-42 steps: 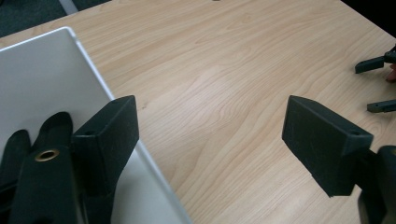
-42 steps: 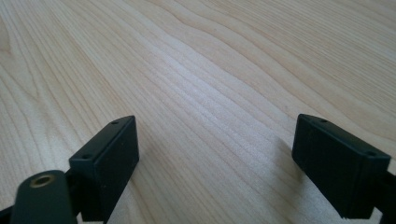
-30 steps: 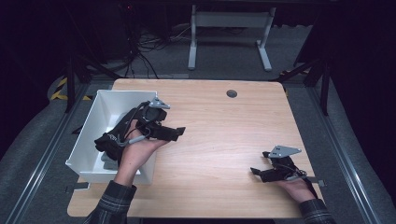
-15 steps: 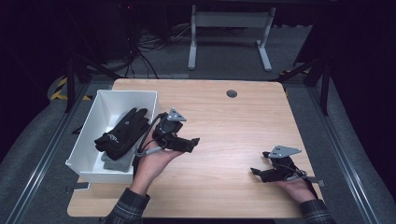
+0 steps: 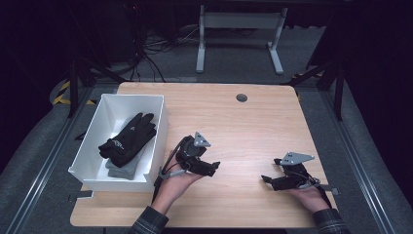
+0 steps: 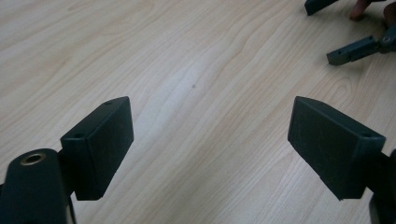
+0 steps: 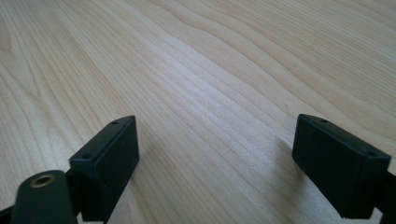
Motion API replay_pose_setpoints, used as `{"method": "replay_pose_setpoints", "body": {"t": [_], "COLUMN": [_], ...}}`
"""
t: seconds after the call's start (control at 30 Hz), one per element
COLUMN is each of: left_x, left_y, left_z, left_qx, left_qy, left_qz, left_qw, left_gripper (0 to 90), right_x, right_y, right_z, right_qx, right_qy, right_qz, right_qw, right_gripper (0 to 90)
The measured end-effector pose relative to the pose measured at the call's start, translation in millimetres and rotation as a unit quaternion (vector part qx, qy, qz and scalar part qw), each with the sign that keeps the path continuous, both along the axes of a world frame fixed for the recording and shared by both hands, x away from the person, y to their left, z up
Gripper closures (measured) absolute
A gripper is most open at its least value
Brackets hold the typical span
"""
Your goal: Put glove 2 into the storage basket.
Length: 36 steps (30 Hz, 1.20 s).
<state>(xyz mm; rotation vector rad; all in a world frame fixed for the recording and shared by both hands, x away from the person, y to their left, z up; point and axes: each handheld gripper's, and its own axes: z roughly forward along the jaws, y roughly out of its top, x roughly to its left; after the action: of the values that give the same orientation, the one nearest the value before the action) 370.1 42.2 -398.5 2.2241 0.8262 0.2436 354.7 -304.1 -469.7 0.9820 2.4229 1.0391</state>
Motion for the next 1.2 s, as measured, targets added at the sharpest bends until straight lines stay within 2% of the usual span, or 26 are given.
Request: {"method": "replay_pose_setpoints", "body": {"t": [0.13, 0.17, 0.23, 0.47, 0.6, 0.63, 0.7, 0.83, 1.03, 1.2], "left_x": [-3.4, -3.4, -5.6, -7.2, -7.7, -8.1, -8.6, -11.1, -12.6, -14.3], "left_y": [-7.2, -7.2, -13.1, -22.0, -24.8, -26.4, -27.7, -33.4, -34.7, -31.3], "left_z": [-14.6, -14.6, -25.9, -45.4, -52.4, -55.9, -60.1, -68.1, -73.1, -77.5], "left_qx": [0.006, 0.006, 0.015, 0.030, 0.041, 0.049, 0.049, 0.067, 0.049, 0.027], "left_qy": [0.000, 0.000, 0.001, 0.006, 0.006, 0.001, 0.001, 0.000, 0.004, -0.013], "left_qz": [-0.012, -0.012, -0.017, -0.021, -0.024, -0.023, -0.029, -0.035, -0.052, -0.061], "left_qw": [0.9999, 0.9999, 0.9997, 0.9993, 0.9988, 0.9985, 0.9984, 0.9971, 0.9974, 0.9977], "left_gripper": [14.3, 13.9, 13.2, 10.1, 8.8, 8.8, 7.9, 4.6, 0.0, 0.0], "right_x": [0.0, 0.0, 0.0, 0.0, 0.0, 0.0, 0.0, 0.0, -0.3, -0.6], "right_y": [-0.1, 0.0, 0.0, 0.0, 0.0, 0.0, 0.0, 0.0, -0.1, -0.3], "right_z": [0.0, 0.0, 0.0, 0.0, 0.0, 0.0, 0.0, 0.0, 0.1, 0.1], "right_qx": [0.000, 0.000, 0.000, 0.000, 0.000, 0.000, 0.000, 0.000, -0.001, -0.002], "right_qy": [0.000, 0.000, 0.000, 0.000, 0.000, 0.000, 0.000, 0.000, 0.000, 0.000], "right_qz": [0.000, 0.000, 0.000, 0.000, 0.000, 0.000, 0.000, 0.000, 0.000, 0.001], "right_qw": [1.0000, 1.0000, 1.0000, 1.0000, 1.0000, 1.0000, 1.0000, 1.0000, 1.0000, 1.0000], "right_gripper": [15.0, 15.0, 15.0, 15.0, 15.0, 15.0, 15.0, 15.0, 15.0, 15.0]}}
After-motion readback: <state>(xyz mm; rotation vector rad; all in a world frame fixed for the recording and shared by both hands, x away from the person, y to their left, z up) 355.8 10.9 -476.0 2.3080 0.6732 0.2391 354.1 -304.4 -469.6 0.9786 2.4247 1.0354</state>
